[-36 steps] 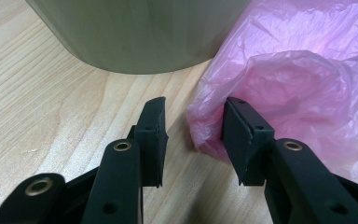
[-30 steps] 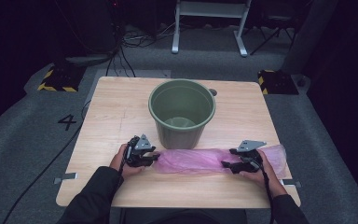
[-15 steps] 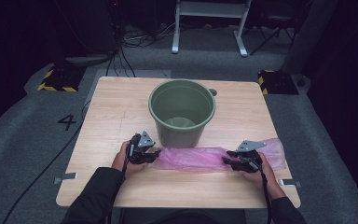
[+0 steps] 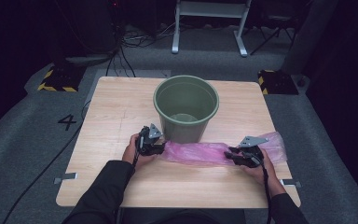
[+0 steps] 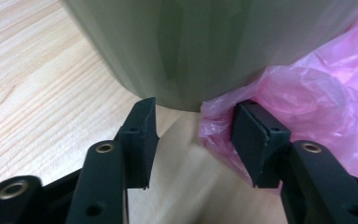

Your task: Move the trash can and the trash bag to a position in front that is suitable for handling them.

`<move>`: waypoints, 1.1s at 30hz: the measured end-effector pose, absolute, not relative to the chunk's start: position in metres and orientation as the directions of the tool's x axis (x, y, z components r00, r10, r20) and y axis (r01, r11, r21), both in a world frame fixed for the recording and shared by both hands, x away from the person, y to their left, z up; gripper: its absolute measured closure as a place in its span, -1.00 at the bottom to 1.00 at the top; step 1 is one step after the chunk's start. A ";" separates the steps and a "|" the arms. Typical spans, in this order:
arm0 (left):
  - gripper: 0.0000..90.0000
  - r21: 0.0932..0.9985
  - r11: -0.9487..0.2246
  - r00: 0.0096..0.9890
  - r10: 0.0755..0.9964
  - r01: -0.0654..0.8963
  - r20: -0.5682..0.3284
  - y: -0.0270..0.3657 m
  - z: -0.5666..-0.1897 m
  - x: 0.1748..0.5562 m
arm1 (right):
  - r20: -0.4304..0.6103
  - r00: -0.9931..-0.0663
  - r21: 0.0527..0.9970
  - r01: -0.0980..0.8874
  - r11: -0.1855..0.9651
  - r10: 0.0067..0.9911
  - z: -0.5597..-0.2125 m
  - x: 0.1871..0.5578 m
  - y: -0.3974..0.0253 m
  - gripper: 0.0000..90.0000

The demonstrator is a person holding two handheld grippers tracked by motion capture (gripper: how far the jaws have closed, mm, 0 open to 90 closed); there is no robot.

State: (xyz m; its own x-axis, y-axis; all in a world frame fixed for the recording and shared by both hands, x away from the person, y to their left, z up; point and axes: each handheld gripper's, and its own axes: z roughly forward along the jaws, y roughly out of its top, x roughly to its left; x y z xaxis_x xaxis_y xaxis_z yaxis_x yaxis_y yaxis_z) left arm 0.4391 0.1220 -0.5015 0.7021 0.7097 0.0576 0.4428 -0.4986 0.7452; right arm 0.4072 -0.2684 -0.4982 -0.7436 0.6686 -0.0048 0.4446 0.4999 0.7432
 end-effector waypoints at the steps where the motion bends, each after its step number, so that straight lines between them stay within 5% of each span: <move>1: 0.10 0.747 -0.489 0.696 0.716 0.450 0.048 0.121 -0.502 0.442 | -0.007 -0.745 0.743 0.442 0.502 0.667 -0.498 0.408 -0.269 0.48; 6: 0.09 0.745 -0.484 0.679 0.732 0.459 0.056 0.119 -0.501 0.452 | -0.012 -0.735 0.750 0.442 0.492 0.678 -0.499 0.413 -0.270 0.33; 11: -0.25 0.745 -0.477 0.665 0.744 0.466 0.061 0.125 -0.497 0.449 | -0.011 -0.713 0.764 0.447 0.466 0.702 -0.502 0.416 -0.272 0.12; 15: -0.51 0.760 -0.460 0.700 0.714 0.460 0.008 0.145 -0.479 0.432 | -0.010 -0.696 0.761 0.460 0.457 0.718 -0.502 0.414 -0.273 0.01; 17: -0.51 0.777 -0.459 0.727 0.686 0.431 0.002 0.156 -0.472 0.417 | -0.016 -0.683 0.758 0.468 0.454 0.731 -0.502 0.413 -0.272 -0.15; 21: -0.54 0.760 -0.508 0.781 0.624 0.405 0.001 0.173 -0.472 0.386 | -0.012 -0.680 0.751 0.478 0.455 0.733 -0.502 0.411 -0.272 -0.13; 33: -0.47 0.698 -0.517 0.749 0.661 0.496 -0.042 0.216 -0.499 0.368 | 0.003 -0.727 0.754 0.453 0.476 0.687 -0.500 0.407 -0.268 0.64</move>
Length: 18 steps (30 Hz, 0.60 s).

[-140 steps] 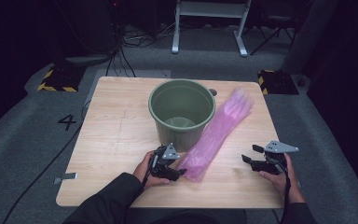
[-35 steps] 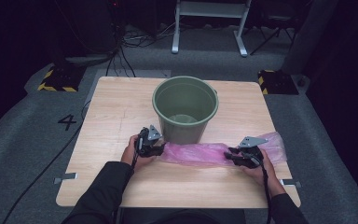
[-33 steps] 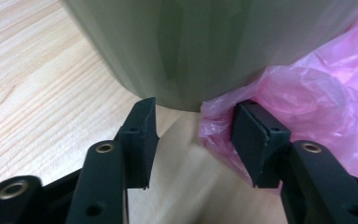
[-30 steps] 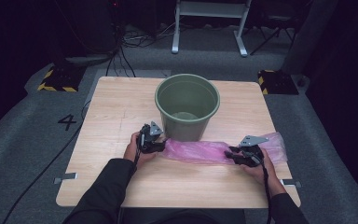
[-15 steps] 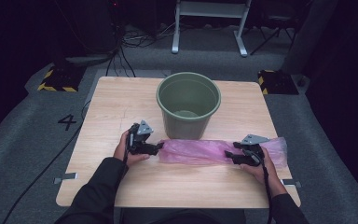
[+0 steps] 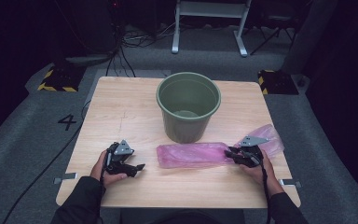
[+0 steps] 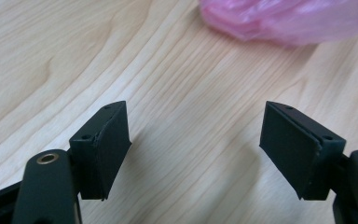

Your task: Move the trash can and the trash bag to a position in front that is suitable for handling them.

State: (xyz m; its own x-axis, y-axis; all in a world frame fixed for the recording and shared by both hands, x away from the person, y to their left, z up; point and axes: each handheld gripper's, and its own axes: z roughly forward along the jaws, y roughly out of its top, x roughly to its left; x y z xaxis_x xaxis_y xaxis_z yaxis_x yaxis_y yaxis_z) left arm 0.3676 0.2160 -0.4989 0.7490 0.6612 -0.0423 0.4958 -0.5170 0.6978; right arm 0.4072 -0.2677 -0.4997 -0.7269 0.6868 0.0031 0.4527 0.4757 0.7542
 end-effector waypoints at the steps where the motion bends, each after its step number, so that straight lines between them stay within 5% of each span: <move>1: -0.47 0.702 -0.515 0.749 0.661 0.491 -0.039 0.217 -0.500 0.368 | 0.003 -0.728 0.755 0.451 0.475 0.686 -0.500 0.407 -0.268 0.68; 18: -0.63 0.713 -0.497 0.710 0.704 0.494 -0.002 0.215 -0.504 0.372 | -0.045 -0.747 0.782 0.387 0.488 0.664 -0.495 0.405 -0.264 0.99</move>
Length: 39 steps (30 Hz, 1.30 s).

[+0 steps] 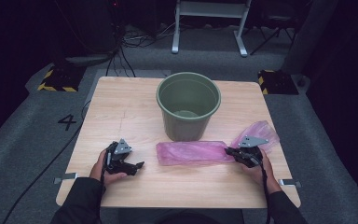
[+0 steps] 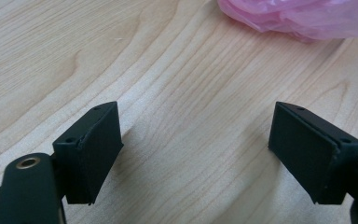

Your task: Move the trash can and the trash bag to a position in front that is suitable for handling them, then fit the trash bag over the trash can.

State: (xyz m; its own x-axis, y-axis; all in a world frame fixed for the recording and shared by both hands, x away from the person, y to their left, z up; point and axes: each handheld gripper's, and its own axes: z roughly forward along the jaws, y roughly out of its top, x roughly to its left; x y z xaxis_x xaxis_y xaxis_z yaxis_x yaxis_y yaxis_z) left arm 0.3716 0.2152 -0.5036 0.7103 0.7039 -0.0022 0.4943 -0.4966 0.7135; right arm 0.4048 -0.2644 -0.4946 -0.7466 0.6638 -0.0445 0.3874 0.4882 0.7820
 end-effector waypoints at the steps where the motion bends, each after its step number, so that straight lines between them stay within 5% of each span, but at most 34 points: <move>1: -0.63 0.714 -0.494 0.708 0.706 0.497 -0.005 0.215 -0.504 0.372 | -0.049 -0.745 0.787 0.382 0.485 0.665 -0.493 0.404 -0.265 0.99; 39: -0.63 0.714 -0.482 0.695 0.719 0.507 -0.009 0.215 -0.504 0.373 | -0.156 -0.767 0.909 0.135 0.395 0.623 -0.435 0.373 -0.275 1.00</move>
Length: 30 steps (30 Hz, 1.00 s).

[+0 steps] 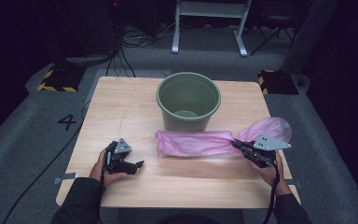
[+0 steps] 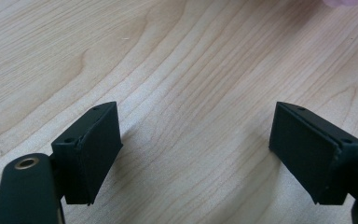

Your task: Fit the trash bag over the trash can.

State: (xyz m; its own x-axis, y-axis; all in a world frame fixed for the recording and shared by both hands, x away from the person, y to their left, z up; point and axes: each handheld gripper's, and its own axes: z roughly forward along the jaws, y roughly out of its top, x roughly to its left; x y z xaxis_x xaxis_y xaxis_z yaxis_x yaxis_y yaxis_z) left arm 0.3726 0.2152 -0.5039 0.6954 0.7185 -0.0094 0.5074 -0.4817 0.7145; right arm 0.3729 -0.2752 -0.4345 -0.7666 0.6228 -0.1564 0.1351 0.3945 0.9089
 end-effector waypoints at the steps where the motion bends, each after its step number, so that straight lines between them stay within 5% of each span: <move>1: -0.63 0.715 -0.482 0.696 0.718 0.507 -0.009 0.215 -0.504 0.373 | -0.163 -0.768 0.911 0.124 0.393 0.620 -0.432 0.371 -0.275 1.00; 30: -0.65 0.712 -0.482 0.691 0.723 0.510 -0.006 0.215 -0.504 0.373 | -0.217 -0.762 0.941 0.004 0.340 0.610 -0.399 0.347 -0.282 1.00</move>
State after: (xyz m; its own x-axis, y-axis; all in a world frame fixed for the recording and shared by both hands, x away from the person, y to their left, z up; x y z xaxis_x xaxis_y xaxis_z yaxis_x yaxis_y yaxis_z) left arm 0.3731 0.2146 -0.5038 0.6911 0.7227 -0.0056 0.5103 -0.4824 0.7120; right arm 0.3468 -0.2824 -0.3986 -0.7621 0.6099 -0.2172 0.0036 0.3395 0.9406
